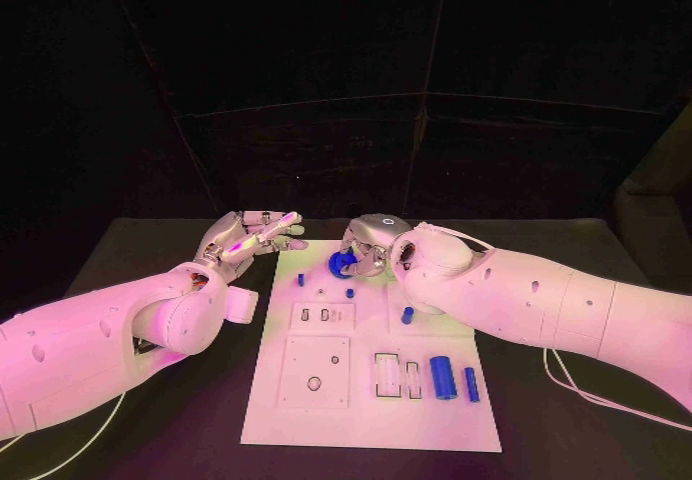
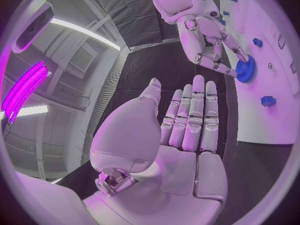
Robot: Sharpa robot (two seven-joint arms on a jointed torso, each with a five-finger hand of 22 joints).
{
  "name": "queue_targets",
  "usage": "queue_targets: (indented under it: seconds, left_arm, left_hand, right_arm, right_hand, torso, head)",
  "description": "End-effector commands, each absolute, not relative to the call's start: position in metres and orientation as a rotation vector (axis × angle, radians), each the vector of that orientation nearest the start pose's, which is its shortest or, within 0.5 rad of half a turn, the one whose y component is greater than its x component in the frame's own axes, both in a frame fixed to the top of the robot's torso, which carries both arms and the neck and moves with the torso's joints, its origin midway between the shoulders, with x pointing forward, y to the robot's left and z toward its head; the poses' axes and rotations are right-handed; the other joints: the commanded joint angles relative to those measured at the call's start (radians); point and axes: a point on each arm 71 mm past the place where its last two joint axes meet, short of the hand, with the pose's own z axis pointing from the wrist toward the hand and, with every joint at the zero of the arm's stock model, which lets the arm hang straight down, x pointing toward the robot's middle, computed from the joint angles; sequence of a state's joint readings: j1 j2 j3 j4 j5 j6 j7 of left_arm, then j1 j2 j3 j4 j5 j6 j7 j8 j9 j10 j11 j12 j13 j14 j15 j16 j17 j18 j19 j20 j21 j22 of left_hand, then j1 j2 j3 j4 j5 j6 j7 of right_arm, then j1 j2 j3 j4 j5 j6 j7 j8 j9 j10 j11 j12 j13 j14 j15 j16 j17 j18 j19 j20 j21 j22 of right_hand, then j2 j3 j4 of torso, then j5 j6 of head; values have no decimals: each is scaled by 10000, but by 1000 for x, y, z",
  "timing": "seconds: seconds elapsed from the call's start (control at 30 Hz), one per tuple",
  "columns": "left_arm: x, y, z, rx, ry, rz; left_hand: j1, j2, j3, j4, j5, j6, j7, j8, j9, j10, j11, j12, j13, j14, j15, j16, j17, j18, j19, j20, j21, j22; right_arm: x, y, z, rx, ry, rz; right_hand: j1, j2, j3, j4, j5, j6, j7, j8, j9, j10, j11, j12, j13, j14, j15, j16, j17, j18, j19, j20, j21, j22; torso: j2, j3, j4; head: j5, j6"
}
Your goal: Assemble the parts on the task board
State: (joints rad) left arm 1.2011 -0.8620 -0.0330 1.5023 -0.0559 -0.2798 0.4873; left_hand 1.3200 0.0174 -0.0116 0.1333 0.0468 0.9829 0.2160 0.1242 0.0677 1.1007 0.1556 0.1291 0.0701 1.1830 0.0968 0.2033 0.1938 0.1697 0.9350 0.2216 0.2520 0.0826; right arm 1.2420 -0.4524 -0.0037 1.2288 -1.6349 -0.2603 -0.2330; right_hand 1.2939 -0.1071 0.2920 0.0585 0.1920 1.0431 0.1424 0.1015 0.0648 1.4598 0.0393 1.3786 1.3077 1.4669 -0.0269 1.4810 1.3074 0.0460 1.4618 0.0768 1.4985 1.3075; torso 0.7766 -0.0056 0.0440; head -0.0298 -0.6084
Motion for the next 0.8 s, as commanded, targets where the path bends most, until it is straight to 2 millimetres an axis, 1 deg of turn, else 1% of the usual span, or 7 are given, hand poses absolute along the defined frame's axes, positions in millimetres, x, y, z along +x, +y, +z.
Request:
queue_targets:
  seconds: [0.03, 0.1, 0.13, 0.23, 0.43, 0.6, 0.8]
  left_arm:
    - [494, 224, -167, -9877, 13333, -16008]
    - [494, 224, -167, -9879, 13332, -16003]
    - [494, 224, -167, -9880, 13331, -16001]
    - [494, 224, -167, -9882, 13330, -15995]
    - [494, 225, -167, -9887, 13327, -15978]
    - [494, 225, -167, -9890, 13324, -15967]
    - [494, 225, -167, -9891, 13323, -15965]
  left_hand:
    - [83, 70, 4, -65, 20, 70, -25, -73, -6, 70, -27, -76, -6, -11, 55, -46, 22, 152, 53, -9, -68, -19]
    - [83, 70, 4, -65, 20, 70, -25, -73, -6, 70, -27, -76, -6, -11, 55, -46, 22, 152, 53, -9, -68, -19]
    - [83, 70, 4, -65, 20, 70, -25, -73, -6, 70, -27, -76, -6, -11, 55, -46, 22, 152, 53, -9, -68, -19]
    - [90, 78, 6, -72, 20, 71, -25, -77, -7, 72, -27, -81, -7, -10, 56, -51, 25, 152, 55, -9, -71, -22]
    - [89, 76, 3, -75, 19, 70, -24, -79, -7, 71, -26, -84, -7, -10, 56, -54, 26, 152, 55, -9, -73, -24]
    - [89, 76, 3, -75, 19, 70, -24, -79, -7, 71, -26, -84, -7, -10, 56, -54, 26, 152, 55, -9, -73, -24]
    - [89, 76, 3, -75, 19, 70, -24, -79, -7, 71, -26, -84, -7, -10, 56, -54, 26, 152, 55, -9, -73, -24]
  right_arm:
    - [537, -80, -165, -3159, 15928, 5382]
    - [537, -81, -165, -3123, 15903, 5354]
    - [537, -81, -165, -3102, 15898, 5334]
    - [538, -82, -166, -3060, 15905, 5278]
    - [538, -84, -165, -2994, 15839, 5270]
    - [538, -85, -166, -2970, 16043, 5310]
    - [537, -89, -164, -2660, 15825, 5483]
  right_hand:
    - [-174, -54, -58, 94, -391, -166, -39, -139, 8, -40, 111, -80, 804, 614, 32, 6, 283, -44, -8, 80, 26, 763]
    - [-398, -110, -232, 249, -1203, -419, 15, -309, -1, -60, 169, -118, 783, 614, 84, 10, 293, -42, -15, 125, 21, 754]
    - [-537, -163, -363, 349, -1369, -523, 43, -365, -4, -68, 191, -132, 776, 615, 106, 14, 302, -41, -18, 144, 18, 750]
    - [-958, -271, -993, 741, -1360, -1006, 155, -400, -12, -128, 307, -217, 723, 627, 197, 50, 390, -43, -19, 231, 17, 753]
    - [-1164, -118, -2310, 1490, -920, -1487, 297, -394, 4, -195, 447, -274, 713, 640, 327, 110, 521, -49, 3, 366, 32, 798]
    - [-1221, 233, -3073, 2049, -604, -1258, 263, -333, 46, -152, 427, -196, 801, 655, 329, 158, 622, -57, 30, 382, 56, 852]
    - [-1214, 525, -3404, 2257, -236, -1041, 207, -311, 51, -94, 378, -114, 885, 668, 286, 189, 694, -68, 59, 349, 79, 905]
  torso:
    - [-2, -3, 2]
    - [-2, -3, 2]
    - [-1, -2, 1]
    - [-2, 0, 0]
    - [1, 4, -2]
    - [0, 3, -7]
    - [-4, 5, 8]
  head:
    - [-6, -3]
    - [-6, -3]
    - [-1, -5]
    - [-1, 0]
    - [-6, 20]
    - [-6, 20]
    - [-20, 25]
